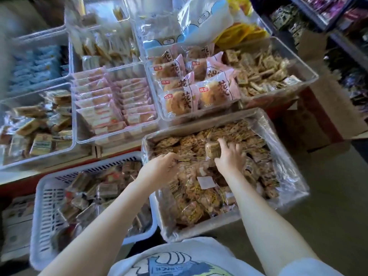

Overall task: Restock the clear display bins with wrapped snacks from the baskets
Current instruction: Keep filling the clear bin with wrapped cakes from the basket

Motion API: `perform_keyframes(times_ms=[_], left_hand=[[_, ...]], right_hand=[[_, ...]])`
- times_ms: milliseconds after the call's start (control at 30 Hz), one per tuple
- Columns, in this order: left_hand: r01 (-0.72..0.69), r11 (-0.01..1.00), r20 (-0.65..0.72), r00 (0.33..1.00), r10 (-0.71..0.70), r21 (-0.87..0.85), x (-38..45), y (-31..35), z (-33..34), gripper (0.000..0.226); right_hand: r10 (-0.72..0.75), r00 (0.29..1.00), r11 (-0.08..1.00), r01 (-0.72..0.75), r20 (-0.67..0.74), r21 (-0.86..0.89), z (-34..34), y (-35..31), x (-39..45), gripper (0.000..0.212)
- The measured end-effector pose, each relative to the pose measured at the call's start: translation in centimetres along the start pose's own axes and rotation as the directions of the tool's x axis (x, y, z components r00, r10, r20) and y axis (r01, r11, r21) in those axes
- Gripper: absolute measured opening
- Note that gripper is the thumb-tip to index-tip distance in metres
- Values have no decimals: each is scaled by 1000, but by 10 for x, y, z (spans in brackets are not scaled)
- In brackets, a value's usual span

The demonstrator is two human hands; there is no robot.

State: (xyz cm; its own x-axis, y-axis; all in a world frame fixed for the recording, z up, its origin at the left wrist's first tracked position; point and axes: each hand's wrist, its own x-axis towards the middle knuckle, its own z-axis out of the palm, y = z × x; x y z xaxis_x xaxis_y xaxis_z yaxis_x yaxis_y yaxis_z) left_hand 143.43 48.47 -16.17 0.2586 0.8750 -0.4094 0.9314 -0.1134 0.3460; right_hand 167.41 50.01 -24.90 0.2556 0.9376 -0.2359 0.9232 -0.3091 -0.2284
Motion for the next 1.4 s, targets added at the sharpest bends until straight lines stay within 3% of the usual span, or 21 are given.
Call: perform_keyframes(times_ms=[167, 267, 400, 533, 667, 833, 933, 1000, 1100, 1400], left_hand=[[43, 989, -50, 997, -51, -139, -5, -9, -1, 50], [11, 957, -131, 990, -52, -291, -8, -18, -8, 61], [-24, 903, -214, 974, -76, -428, -14, -40, -20, 48], [-12, 868, -273, 951, -144, -496, -40, -95, -36, 39], [78, 816, -316, 898, -307, -572, -77, -183, -59, 34], [115, 729, -389, 784, -484, -675, -123, -298, -98, 35], [40, 659, -420, 741, -524, -751, -131, -356, -117, 41], [-46, 638, -475, 708, -522, -769, -127, -387, -127, 43], [-37, 722, -553, 670, -495, -691, -111, -417, -139, 50], [-100, 923, -627, 760, -170, -372, -55, -394, -107, 55]], right_hand=[[-184, 970, 958, 213, -157, 190, -1, -44, -31, 66], [-321, 895, 906, 385, -310, 174, -3, -79, -54, 63], [-441, 823, 863, 498, -358, 80, -7, -126, -76, 67], [-457, 843, 874, 484, -282, 31, -3, -175, -95, 73], [-482, 863, 872, 489, -149, 14, 14, -245, -100, 73], [-592, 806, 805, 592, -5, 41, 42, -362, -106, 67], [-632, 770, 774, 632, 90, 25, 61, -420, -102, 70], [-613, 767, 773, 632, 190, -55, 71, -439, -100, 72], [-600, 769, 747, 638, 223, -188, 79, -445, -99, 75], [-543, 786, 737, 615, 296, -280, 79, -450, -97, 74]])
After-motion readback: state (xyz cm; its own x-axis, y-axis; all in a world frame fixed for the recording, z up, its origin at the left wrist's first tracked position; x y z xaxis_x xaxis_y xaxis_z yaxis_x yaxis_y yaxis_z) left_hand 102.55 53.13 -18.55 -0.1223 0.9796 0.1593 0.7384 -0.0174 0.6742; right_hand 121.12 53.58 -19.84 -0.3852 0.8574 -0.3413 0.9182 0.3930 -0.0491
